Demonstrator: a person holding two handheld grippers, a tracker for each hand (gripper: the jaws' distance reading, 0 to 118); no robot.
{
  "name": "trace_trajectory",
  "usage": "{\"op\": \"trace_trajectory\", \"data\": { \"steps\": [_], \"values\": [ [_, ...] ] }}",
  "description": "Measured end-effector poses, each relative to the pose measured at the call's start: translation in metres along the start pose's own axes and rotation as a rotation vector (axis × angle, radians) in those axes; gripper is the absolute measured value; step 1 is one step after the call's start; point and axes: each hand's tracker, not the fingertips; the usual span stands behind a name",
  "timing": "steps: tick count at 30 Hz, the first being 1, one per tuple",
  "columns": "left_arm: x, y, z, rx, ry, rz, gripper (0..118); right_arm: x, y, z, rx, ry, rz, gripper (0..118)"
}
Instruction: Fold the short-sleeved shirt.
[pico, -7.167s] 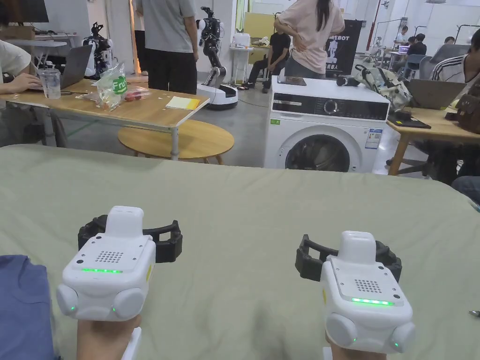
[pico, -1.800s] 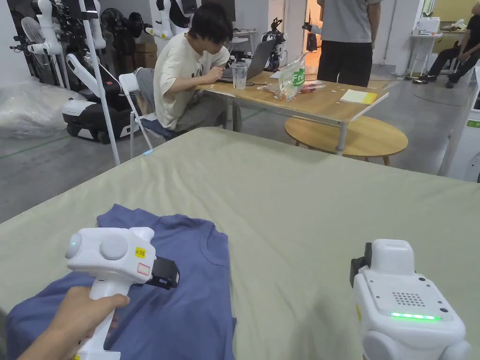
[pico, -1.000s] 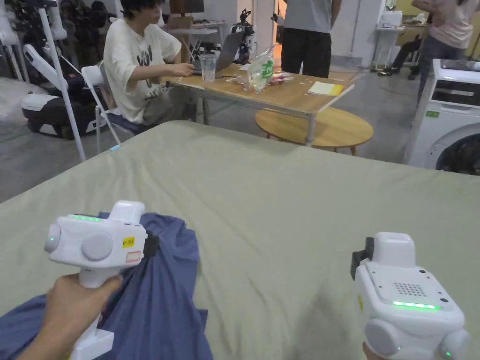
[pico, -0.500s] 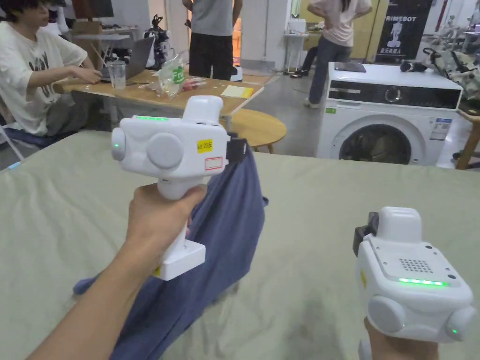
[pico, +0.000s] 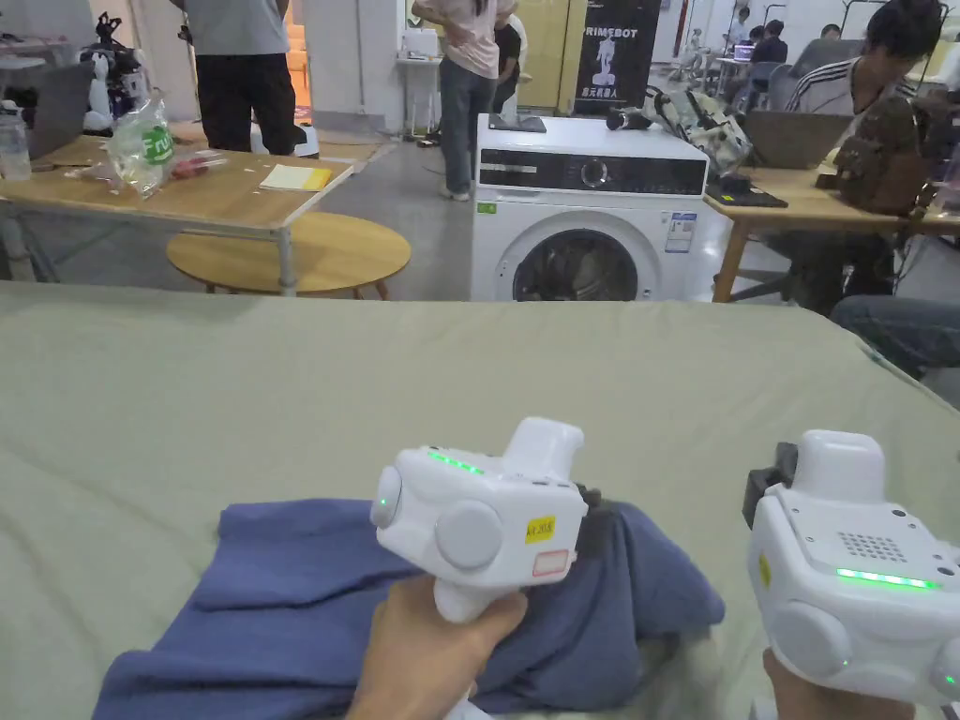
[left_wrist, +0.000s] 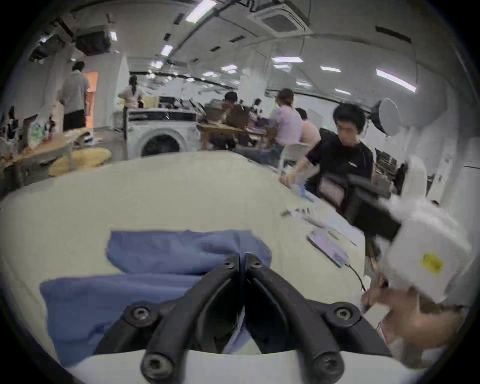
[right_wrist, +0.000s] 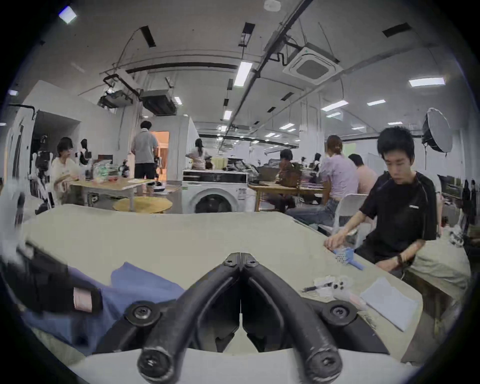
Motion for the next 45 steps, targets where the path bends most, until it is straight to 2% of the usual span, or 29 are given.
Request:
{"op": "trace_trajectory", "data": {
  "steps": [3,4,5,6,8,11,15,16,18,19,24,28,35,36,37,38,39,43,45],
  "values": [
    [0.001,-0.025,-0.010,-0.050,-0.016,0.025,0,-0.001,-0.006,-0.001,-0.024,0.006,-0.007,0],
    [-0.002,-0.031,-0.010,-0.062,-0.018,0.042,5,-0.003,-0.008,-0.002,-0.030,0.012,-0.006,0],
    [-0.004,-0.035,-0.008,-0.059,-0.019,0.056,25,-0.006,-0.009,-0.002,-0.034,0.017,-0.003,0],
    [-0.007,-0.038,-0.006,-0.058,-0.021,0.067,38,-0.009,-0.011,-0.001,-0.035,0.024,0.000,0],
    [-0.012,-0.042,0.007,-0.031,0.002,0.069,55,-0.018,-0.011,-0.001,-0.039,0.050,0.008,0],
    [-0.021,-0.042,0.036,0.041,0.087,0.050,55,-0.035,-0.010,0.001,-0.042,0.094,0.023,0],
    [-0.047,-0.048,0.076,0.145,0.189,0.115,55,-0.059,-0.009,0.002,-0.043,0.150,0.039,0],
    [-0.055,-0.051,0.085,0.164,0.214,0.126,48,-0.066,-0.009,0.002,-0.042,0.166,0.041,0],
    [-0.070,-0.055,0.096,0.145,0.285,0.146,6,-0.077,-0.009,0.001,-0.045,0.181,0.044,0],
    [-0.079,-0.060,0.102,0.136,0.354,0.155,0,-0.084,-0.009,0.000,-0.049,0.195,0.043,0],
    [-0.131,-0.065,0.133,0.145,0.453,0.256,0,-0.102,-0.005,-0.006,-0.062,0.232,0.030,0],
    [-0.197,-0.047,0.153,0.108,0.509,0.347,0,-0.107,0.001,-0.015,-0.083,0.261,0.016,0],
    [-0.296,-0.013,0.130,-0.101,0.532,0.419,0,-0.109,0.007,-0.028,-0.106,0.271,0.038,0],
    [-0.305,-0.011,0.124,-0.136,0.542,0.434,11,-0.107,0.007,-0.030,-0.109,0.271,0.038,0],
    [-0.316,-0.010,0.116,-0.166,0.551,0.438,28,-0.106,0.008,-0.033,-0.115,0.271,0.035,0],
    [-0.325,-0.011,0.109,-0.194,0.532,0.449,55,-0.106,0.008,-0.035,-0.120,0.270,0.036,0],
    [-0.328,-0.012,0.102,-0.220,0.520,0.470,65,-0.105,0.007,-0.037,-0.125,0.266,0.039,0],
    [-0.345,-0.030,0.067,-0.312,0.573,0.503,66,-0.097,0.004,-0.045,-0.143,0.254,0.054,0],
    [-0.348,-0.044,0.050,-0.367,0.537,0.551,66,-0.092,0.002,-0.049,-0.158,0.247,0.059,0]
  ]
}}
